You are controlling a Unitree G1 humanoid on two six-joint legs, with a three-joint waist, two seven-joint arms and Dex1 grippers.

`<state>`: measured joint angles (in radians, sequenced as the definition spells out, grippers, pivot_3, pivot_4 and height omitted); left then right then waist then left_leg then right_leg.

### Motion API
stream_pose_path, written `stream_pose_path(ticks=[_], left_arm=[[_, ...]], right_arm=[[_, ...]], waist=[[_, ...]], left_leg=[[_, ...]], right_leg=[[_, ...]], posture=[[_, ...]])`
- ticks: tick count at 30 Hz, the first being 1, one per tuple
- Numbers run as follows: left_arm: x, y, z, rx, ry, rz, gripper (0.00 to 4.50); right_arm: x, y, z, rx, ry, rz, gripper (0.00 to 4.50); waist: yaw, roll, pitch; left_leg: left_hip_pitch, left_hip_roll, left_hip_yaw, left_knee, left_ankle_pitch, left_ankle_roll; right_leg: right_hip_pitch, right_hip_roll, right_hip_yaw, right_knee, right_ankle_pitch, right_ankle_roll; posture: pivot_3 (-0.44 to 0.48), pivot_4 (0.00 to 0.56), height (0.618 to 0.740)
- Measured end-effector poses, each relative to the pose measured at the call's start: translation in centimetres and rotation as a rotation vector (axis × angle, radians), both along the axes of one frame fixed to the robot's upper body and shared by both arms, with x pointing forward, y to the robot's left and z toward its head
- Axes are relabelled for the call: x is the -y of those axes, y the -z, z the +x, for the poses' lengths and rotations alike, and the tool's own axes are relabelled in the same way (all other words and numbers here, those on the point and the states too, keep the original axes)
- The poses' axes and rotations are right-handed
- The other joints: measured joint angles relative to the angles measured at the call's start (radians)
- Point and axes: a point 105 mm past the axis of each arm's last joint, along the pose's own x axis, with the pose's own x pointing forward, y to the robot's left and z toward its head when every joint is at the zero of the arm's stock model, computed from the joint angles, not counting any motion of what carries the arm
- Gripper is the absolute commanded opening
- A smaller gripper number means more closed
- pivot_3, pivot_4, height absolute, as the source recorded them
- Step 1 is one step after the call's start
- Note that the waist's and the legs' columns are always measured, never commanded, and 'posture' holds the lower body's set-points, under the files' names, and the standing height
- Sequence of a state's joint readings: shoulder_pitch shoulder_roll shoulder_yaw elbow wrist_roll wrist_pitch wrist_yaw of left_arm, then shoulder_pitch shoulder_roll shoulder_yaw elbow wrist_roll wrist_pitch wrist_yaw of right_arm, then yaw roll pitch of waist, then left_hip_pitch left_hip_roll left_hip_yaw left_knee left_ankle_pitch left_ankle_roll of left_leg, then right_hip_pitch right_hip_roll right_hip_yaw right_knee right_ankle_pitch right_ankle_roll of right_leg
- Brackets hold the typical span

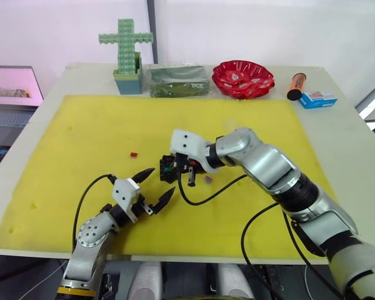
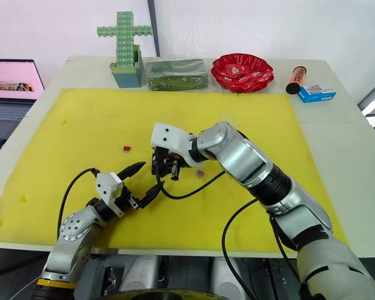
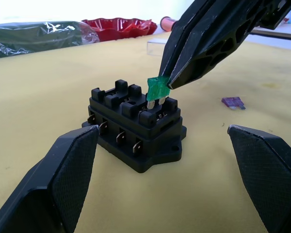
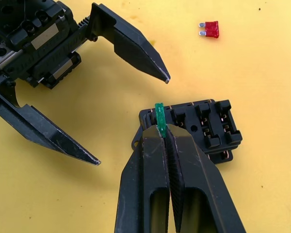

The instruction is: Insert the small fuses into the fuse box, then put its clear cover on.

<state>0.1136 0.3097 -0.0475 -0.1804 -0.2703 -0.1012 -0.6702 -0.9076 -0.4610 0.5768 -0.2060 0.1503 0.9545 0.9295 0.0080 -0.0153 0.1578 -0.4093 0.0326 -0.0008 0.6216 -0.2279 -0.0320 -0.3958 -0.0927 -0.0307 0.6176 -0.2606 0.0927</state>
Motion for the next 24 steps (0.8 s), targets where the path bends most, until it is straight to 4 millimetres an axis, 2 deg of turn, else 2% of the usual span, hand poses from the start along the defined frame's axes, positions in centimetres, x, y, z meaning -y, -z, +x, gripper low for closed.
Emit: stream_pose_path(ticks=[24], left_arm=[[0.00,0.00,-0.30,-0.003,-0.006,-0.001,4.46]], right_arm=[[0.48,0.56,0.12,0.005,0.003,-0.035,0.00]], waist=[[-0.002,0.000,0.000]], left_leg=[[0.000,0.000,0.000,0.000,0.000,0.000]], right_leg=[[0.000,0.000,0.000,0.000,0.000,0.000]], posture=[[0.000,0.150,0.740]])
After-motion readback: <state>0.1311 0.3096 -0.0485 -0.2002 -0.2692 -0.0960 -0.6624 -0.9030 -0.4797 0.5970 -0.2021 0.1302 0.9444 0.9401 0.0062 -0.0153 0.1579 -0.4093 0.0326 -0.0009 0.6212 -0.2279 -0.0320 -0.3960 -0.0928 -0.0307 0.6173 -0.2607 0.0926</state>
